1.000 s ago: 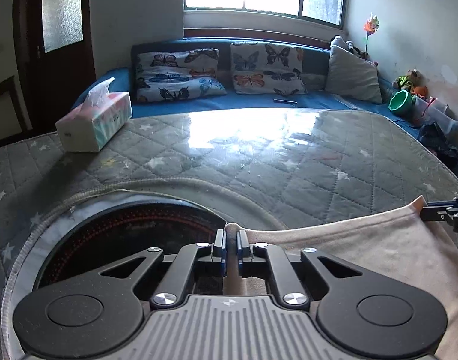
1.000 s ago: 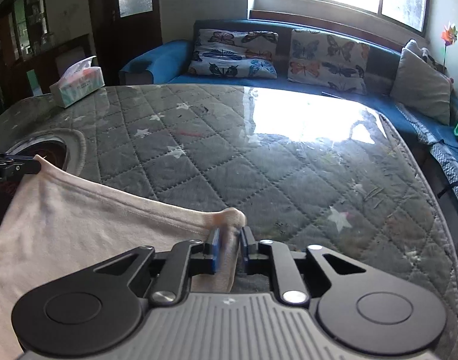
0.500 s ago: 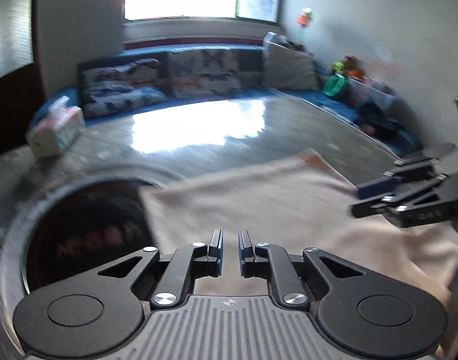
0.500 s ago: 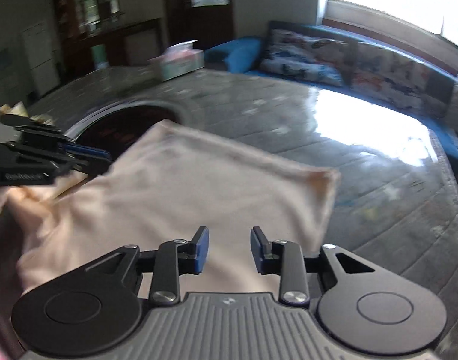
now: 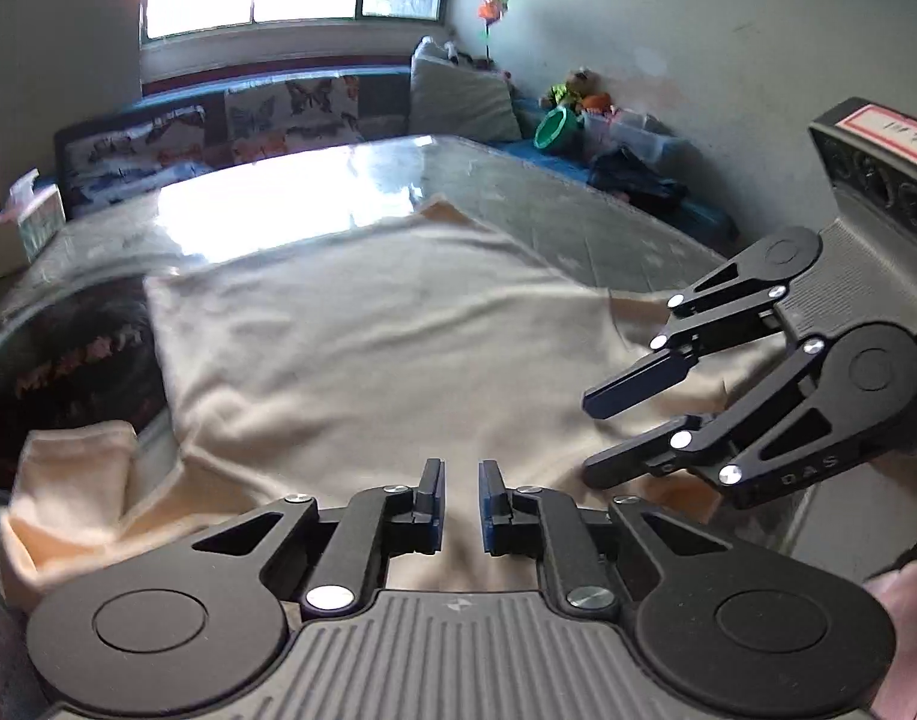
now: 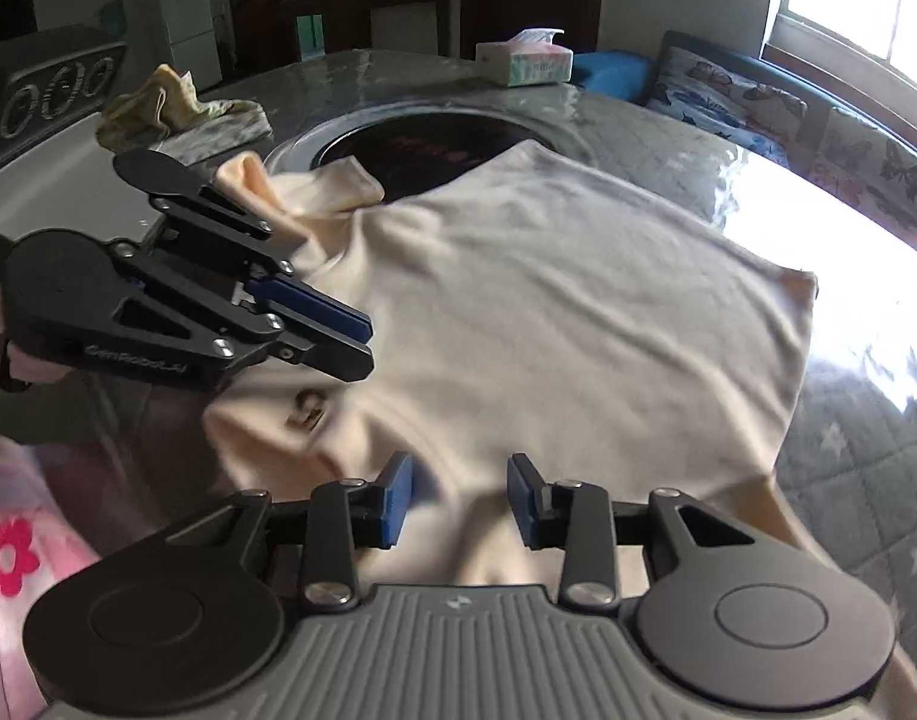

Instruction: Fold clothes

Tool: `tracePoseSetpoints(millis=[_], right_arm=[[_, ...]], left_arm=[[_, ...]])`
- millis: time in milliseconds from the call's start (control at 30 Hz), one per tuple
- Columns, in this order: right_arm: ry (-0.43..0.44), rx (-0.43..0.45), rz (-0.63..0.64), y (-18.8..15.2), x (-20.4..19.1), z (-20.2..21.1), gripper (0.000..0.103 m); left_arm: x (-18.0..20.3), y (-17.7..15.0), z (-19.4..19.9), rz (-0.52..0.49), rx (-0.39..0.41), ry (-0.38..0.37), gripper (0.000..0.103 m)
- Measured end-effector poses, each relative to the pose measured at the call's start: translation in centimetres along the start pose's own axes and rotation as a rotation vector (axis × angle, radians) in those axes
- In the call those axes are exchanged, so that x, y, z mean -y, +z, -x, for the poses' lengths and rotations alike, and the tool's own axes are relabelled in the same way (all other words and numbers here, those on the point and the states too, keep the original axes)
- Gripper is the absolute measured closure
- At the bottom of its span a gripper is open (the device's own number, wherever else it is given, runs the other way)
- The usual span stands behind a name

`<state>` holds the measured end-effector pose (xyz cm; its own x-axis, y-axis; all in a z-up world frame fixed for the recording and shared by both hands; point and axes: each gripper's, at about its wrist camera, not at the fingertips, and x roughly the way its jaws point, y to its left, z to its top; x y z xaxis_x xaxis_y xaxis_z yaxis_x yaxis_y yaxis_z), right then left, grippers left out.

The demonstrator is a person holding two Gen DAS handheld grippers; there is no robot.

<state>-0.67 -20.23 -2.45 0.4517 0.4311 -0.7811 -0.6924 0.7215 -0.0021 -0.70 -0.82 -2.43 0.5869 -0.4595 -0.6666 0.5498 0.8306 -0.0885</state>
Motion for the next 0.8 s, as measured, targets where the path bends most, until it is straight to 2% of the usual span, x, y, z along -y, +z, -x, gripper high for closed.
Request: tracePoseSetpoints(millis=[133, 333, 467, 567, 700, 800], right_arm=[[-0.019, 0.025, 0.002, -0.7, -0.8, 0.6, 0.068], [-0.003, 0.045, -0.065, -1.8, -0.6, 1.5, 0.068], [-0.078, 0.087, -0.174, -3.0, 1.2, 4.0, 0.068], [-0.136, 0.119, -0.256, -4.0, 2.6, 5.9, 0.067], [-0.254, 0.128, -0.434, -6.8, 6.2, 8.5, 0.067], [-0.296, 0.159, -0.540, -9.3, 8.6, 10.4, 0.067]], left_arm=[[0.3, -0.6, 0.0, -0.023, -0.014, 0.011, 0.089], [0.3, 1.9, 0.3, 0.018, 0.040, -0.022, 0.089], [1.0, 3.2, -1.3, 0.050, 0.048, -0.051, 0.089], [1.8, 3.5, -2.7, 0.068, 0.040, -0.100, 0.089], [3.6, 3.3, -3.9, 0.039, 0.027, -0.156, 0.089], [4.6, 2.9, -4.4, 0.008, 0.000, -0.188, 0.089]])
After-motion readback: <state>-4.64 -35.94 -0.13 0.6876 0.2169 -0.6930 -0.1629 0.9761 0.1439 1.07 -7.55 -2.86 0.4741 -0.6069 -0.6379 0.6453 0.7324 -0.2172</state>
